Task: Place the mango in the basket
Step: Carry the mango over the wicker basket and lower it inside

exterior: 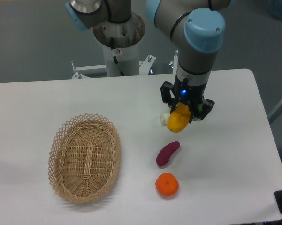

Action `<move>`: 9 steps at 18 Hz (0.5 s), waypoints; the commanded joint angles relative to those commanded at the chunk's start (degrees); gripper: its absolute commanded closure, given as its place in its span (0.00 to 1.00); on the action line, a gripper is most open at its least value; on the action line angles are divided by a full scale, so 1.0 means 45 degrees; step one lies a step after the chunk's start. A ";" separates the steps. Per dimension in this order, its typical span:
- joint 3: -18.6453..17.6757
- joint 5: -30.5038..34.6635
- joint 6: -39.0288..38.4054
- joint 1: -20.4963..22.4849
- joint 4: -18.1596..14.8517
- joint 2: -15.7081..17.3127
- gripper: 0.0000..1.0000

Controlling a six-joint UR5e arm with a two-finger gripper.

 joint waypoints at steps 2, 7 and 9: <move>-0.0098 0.0019 -0.0974 -0.0429 0.0078 0.0000 0.47; -0.0740 -0.0020 -0.3456 -0.1893 0.1558 -0.0214 0.47; -0.1559 -0.0020 -0.4257 -0.2459 0.2942 -0.0234 0.47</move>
